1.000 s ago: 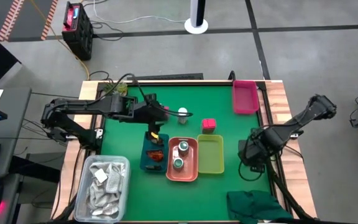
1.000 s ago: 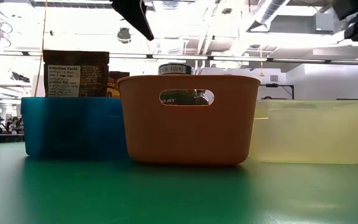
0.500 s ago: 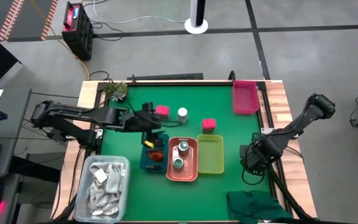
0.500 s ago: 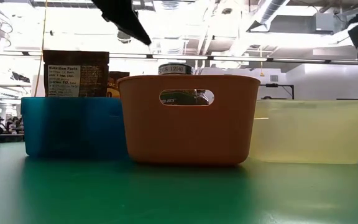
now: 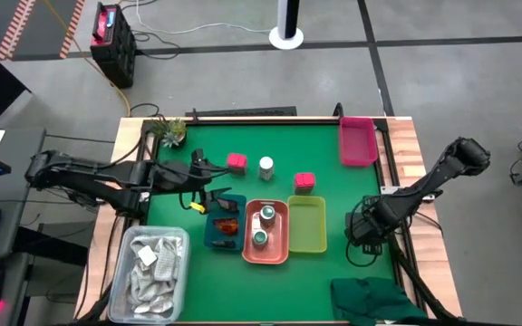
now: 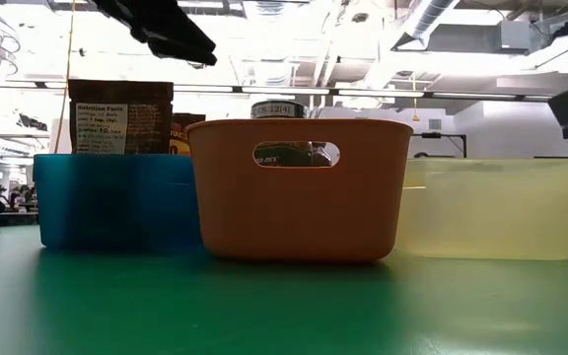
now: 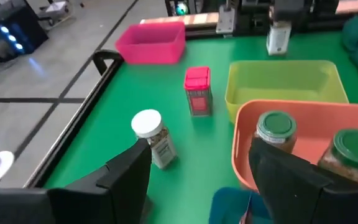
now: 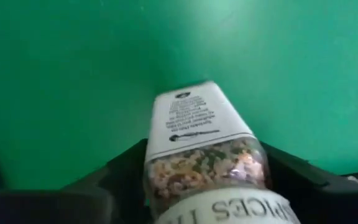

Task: Sort spices by type
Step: Put the bottom white seasoning bottle into the red bin

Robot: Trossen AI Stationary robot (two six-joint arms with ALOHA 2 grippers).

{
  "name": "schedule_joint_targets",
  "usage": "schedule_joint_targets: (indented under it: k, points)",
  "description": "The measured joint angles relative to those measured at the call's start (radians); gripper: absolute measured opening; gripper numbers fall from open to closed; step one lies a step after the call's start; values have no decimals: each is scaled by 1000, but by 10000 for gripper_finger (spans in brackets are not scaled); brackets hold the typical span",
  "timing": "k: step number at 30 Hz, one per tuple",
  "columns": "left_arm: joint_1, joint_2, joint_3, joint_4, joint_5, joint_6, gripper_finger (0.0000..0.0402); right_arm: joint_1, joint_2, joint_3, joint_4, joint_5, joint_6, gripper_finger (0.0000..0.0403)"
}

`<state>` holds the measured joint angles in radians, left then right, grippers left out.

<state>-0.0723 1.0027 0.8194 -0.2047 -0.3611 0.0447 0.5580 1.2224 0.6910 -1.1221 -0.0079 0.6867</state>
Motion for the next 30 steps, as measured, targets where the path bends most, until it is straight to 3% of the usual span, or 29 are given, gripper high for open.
schedule_joint_targets:
  k: [4,10,15,21,30]
  points:
    - [0,-49,-47,44,-2,-34,256,-40,0,-7,0,-36,-31,226]
    - [0,-87,-50,56,-1,-91,256,-112,1,34,-10,-49,-67,225]
    - [0,-84,-50,84,0,-107,256,-235,1,147,-133,46,-126,225]
    - [0,-66,-51,89,13,-95,256,-480,1,308,-228,157,-240,225]
    - [0,-67,-51,78,12,-49,256,-984,10,408,-193,219,-523,225]
